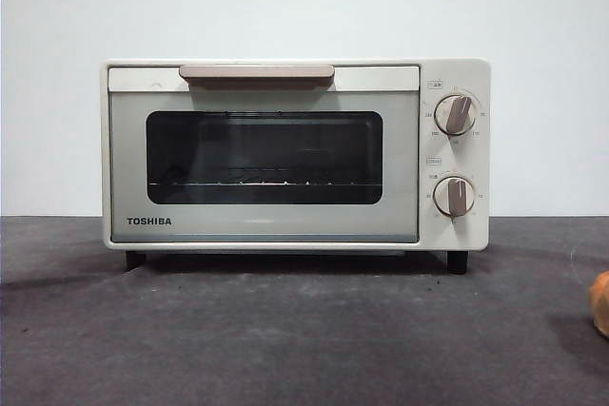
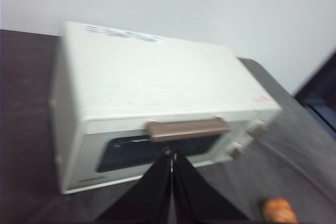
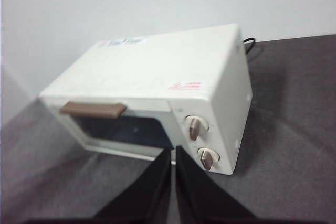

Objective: The left arm flap open the oven, the right arm pick bread and place it into oven, the left arm flap close the oven

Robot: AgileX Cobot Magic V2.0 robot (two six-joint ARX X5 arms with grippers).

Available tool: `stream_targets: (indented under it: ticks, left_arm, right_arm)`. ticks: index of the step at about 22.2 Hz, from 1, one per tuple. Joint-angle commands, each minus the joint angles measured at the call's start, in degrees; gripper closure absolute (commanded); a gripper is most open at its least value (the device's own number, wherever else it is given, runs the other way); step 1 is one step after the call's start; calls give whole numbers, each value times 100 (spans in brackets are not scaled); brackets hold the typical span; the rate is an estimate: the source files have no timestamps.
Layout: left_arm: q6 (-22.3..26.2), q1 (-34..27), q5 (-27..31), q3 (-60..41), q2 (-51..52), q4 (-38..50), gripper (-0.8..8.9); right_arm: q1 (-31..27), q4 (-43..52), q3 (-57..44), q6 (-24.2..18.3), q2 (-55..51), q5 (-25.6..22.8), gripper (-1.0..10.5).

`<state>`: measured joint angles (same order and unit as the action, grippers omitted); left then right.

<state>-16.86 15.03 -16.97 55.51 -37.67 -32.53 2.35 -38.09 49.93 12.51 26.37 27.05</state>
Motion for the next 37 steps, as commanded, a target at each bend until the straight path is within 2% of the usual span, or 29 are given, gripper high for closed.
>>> stream_targets:
  ticks: [1, 5, 8, 13, 16, 18, 21, 24, 26, 37]
  left_arm:
    - [367, 122, -389, 330, -98, -142, 803]
    - [743, 291, -922, 468, -72, -254, 803]
    - [1023, 350, -920, 466, -39, -249, 803]
    - [1036, 352, -887, 466, -61, -223, 798]
    - [1036, 354, -870, 466, -107, -219, 713]
    - [1036, 354, -870, 466, -153, -219, 612]
    - [1029, 354, -868, 466, -201, -221, 456]
    - [1019, 354, -855, 466, -221, -225, 363]
    - [1019, 354, -857, 466, -236, -236, 344]
    - [1019, 424, -855, 466, -238, -264, 345]
  right_arm:
    - [181, -339, 339, -673, 149, 94, 936]
    - [452, -675, 560, -901, 238, 490, 936]
    - [557, -675, 562, -896, 236, 616, 936]
    - [577, -678, 562, -883, 238, 590, 935]
    - [577, -678, 562, -863, 238, 590, 921]
    - [577, -678, 562, -839, 238, 584, 817]
    - [577, -680, 562, -726, 238, 540, 597]
    - [577, -684, 562, -511, 238, 431, 431]
    - [577, -699, 562, -393, 238, 439, 393]
    - [577, -968, 562, -13, 367, 442, 398]
